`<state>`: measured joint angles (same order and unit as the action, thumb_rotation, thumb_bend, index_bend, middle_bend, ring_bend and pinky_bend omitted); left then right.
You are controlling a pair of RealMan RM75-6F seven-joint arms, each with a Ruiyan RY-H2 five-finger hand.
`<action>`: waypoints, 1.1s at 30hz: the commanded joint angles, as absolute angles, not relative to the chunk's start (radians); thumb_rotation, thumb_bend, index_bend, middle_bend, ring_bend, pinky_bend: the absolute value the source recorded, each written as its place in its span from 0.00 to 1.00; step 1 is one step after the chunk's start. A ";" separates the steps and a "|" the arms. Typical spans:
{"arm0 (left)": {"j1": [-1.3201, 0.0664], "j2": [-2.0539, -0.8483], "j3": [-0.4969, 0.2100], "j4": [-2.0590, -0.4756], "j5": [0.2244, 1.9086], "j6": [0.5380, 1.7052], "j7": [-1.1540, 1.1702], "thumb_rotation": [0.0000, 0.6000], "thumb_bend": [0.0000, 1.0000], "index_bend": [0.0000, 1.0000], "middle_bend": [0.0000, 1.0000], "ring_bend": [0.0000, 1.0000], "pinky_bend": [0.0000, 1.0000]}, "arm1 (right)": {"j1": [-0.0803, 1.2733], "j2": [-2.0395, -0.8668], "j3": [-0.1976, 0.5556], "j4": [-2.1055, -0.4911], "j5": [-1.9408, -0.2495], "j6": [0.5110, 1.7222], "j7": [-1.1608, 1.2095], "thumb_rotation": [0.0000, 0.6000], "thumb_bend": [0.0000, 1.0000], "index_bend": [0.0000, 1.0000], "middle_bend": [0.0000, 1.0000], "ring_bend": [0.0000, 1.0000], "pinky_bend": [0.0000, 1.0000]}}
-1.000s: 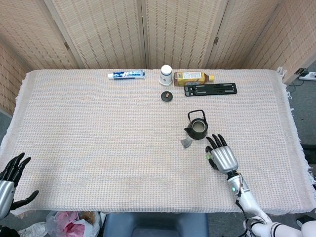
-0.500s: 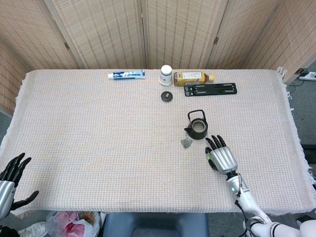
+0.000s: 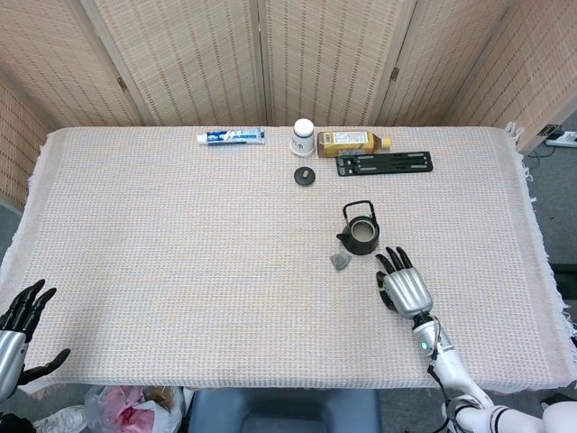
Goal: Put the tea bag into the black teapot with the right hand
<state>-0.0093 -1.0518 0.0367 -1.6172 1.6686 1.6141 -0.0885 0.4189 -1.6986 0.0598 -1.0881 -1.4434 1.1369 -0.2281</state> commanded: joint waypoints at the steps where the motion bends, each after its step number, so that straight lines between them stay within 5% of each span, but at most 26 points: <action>1: -0.010 -1.052 0.036 -1.617 1.668 1.613 -0.088 1.00 0.24 0.00 0.00 0.00 0.29 | 0.419 -1.696 0.060 -1.091 -1.444 1.139 -0.227 1.00 0.34 0.57 0.16 0.00 0.00; 33: -0.011 -1.070 0.030 -1.605 1.664 1.613 -0.066 1.00 0.24 0.00 0.00 0.00 0.29 | 0.403 -1.614 0.088 -1.229 -1.507 1.289 -0.191 1.00 0.39 0.73 0.24 0.01 0.00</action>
